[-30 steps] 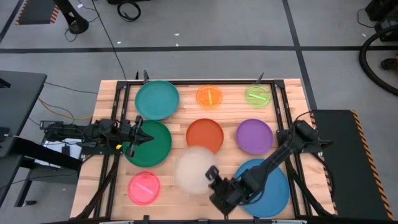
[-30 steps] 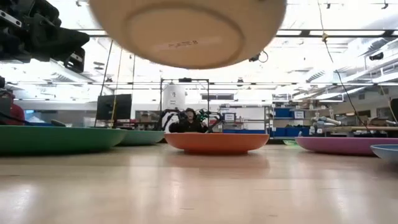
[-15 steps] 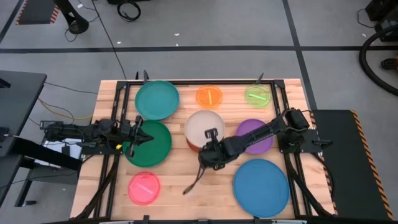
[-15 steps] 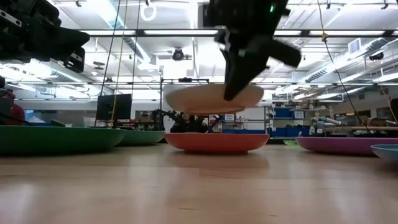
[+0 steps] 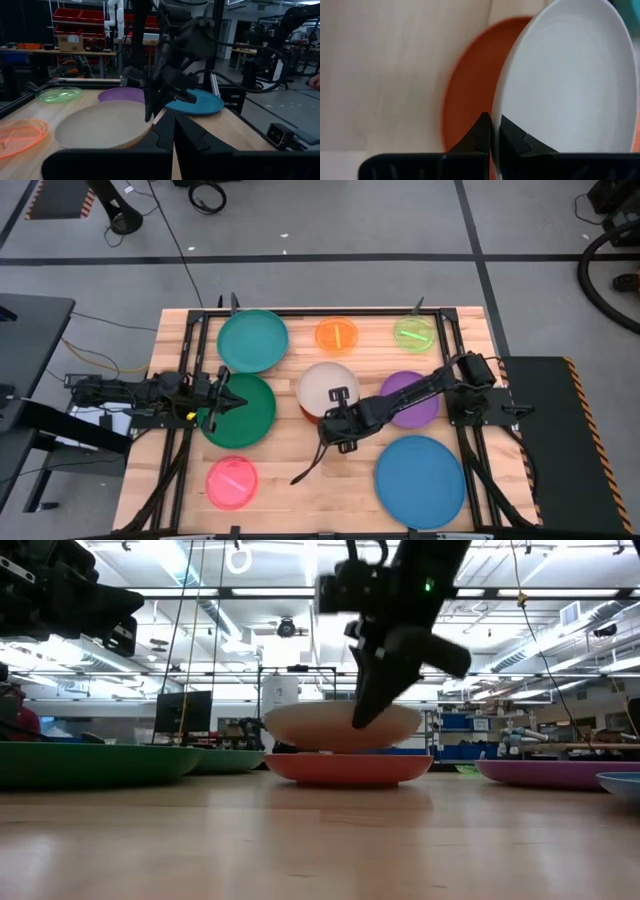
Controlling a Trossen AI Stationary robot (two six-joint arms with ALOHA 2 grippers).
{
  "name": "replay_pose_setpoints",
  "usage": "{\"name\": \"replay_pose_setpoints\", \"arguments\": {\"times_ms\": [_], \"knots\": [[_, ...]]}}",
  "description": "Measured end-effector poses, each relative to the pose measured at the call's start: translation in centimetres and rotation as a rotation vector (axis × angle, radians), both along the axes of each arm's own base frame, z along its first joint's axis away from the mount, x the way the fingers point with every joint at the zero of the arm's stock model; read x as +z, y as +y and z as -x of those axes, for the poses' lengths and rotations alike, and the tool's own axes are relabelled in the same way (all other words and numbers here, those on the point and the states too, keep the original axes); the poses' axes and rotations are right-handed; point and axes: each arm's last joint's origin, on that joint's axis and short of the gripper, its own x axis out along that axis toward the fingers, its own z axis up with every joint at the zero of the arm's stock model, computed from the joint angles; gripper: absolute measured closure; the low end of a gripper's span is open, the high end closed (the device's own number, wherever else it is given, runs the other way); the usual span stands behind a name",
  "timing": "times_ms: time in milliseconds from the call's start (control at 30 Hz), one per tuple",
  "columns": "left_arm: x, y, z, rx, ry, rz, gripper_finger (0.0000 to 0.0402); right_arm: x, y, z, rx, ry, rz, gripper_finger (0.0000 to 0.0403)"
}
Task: Stack plastic plates
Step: Stack the light brown plate on top of the orange plate, then stack the purple plate on top of the light brown plate
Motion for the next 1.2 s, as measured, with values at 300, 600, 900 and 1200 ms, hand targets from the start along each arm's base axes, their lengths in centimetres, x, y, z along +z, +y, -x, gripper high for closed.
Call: {"name": "replay_pose_setpoints", "arguments": {"times_ms": [300, 600, 900, 1200], "knots": [[0.0, 0.0, 0.0, 0.000, 0.000, 0.000, 0.0388, -2.1, -0.5, 0.7, -0.037, -0.003, -0.011, 0.0380], [0.0, 0.0, 0.0, 0.000, 0.000, 0.000, 0.0388, -2.1, -0.5, 0.7, -0.029, -0.009, 0.014, 0.0335], [0.0, 0.0, 0.0, 0.000, 0.000, 0.000, 0.0388, -1.3, -0.7, 0.8, -0.073, -0.045, 0.074, 0.0264], [0.0, 0.0, 0.0, 0.000, 0.000, 0.000, 0.0388, 0.5, -0.5, 0.6, -0.114, -0.056, -0.002, 0.0254]]}}
